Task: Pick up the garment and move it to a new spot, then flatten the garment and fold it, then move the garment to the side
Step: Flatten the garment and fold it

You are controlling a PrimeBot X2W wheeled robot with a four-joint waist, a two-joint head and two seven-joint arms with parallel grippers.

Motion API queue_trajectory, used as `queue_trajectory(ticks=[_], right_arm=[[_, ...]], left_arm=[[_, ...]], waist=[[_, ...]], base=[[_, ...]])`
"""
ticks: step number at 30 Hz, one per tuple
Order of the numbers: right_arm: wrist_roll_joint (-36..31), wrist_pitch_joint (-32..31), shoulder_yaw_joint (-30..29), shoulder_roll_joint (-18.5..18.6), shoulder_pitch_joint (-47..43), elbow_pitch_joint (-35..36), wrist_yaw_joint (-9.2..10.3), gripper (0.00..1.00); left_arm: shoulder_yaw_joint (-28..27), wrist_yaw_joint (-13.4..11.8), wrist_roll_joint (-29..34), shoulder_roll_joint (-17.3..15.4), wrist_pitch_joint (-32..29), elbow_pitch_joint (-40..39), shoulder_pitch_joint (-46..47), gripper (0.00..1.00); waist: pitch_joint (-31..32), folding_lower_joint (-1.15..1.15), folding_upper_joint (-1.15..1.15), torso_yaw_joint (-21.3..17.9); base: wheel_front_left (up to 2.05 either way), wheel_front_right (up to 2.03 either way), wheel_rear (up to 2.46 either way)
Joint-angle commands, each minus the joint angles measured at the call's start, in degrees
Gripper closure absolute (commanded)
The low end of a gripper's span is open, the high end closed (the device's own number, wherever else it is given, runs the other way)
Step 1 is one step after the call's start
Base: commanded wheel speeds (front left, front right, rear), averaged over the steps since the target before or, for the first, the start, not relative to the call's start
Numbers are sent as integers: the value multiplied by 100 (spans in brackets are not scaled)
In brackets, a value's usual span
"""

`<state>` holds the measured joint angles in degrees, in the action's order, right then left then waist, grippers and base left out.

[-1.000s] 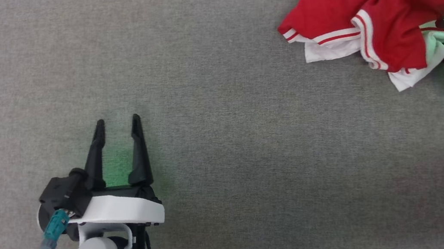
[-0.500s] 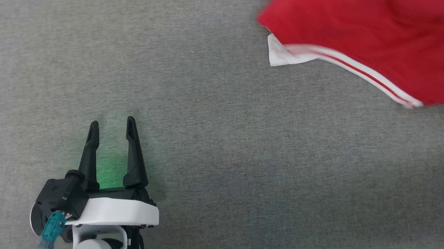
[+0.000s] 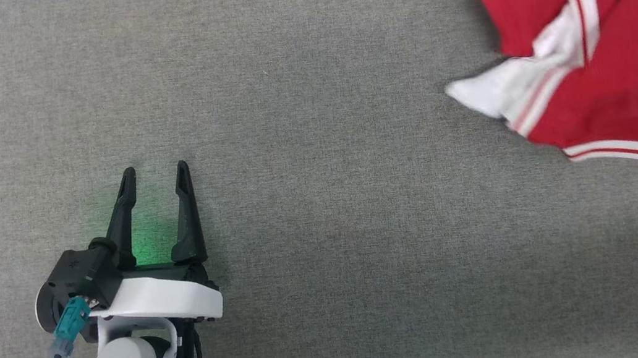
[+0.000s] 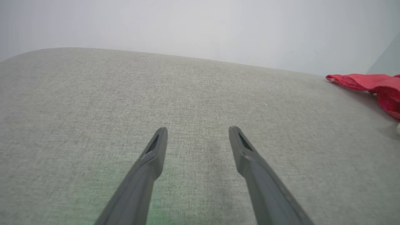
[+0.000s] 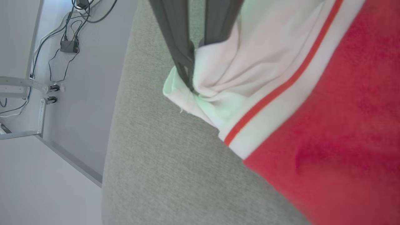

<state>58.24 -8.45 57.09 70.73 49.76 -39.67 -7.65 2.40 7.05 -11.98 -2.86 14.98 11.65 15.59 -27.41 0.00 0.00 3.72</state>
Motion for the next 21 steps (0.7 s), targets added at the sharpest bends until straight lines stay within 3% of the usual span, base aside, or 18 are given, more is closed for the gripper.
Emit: queue_trajectory(ticks=[1,5,6,7,8,11,16,17,21], right_arm=[[2,66,-63,-87,-79,-138,29,100],[-36,230,-195,-313,-56,-472,29,100],[-65,301,-242,-386,-34,-531,28,88],[-120,400,-282,-442,-8,-628,29,35],[-126,514,-343,-502,20,-716,29,0],[-175,937,-532,-707,14,-929,29,0],[-160,1803,-890,-988,-108,-1175,29,0],[-160,1803,-890,-988,-108,-1175,29,0],[-136,2240,-1208,-1311,-204,-1044,28,0]], left_arm=[[-39,11,107,-14,30,14,59,0],[-54,31,143,-9,30,22,82,0],[-40,37,183,-11,30,19,103,0],[-20,42,223,-13,31,28,121,0],[7,41,265,-12,30,42,160,0],[244,46,283,-154,30,-38,386,0],[984,48,215,-808,30,-104,989,0],[984,48,215,-808,30,-104,989,0],[1788,48,-173,-1343,-13,42,1719,0]], waist=[[5,0,0,-6],[33,0,0,-82],[48,0,0,-115],[62,0,0,-149],[80,0,0,-184],[152,0,0,-310],[328,0,0,-598],[328,0,0,-598],[463,0,0,-890]], base=[[0,0,0],[0,0,0],[0,0,0],[0,0,0],[0,0,0],[0,0,0],[0,0,0],[0,0,0],[0,0,0]])
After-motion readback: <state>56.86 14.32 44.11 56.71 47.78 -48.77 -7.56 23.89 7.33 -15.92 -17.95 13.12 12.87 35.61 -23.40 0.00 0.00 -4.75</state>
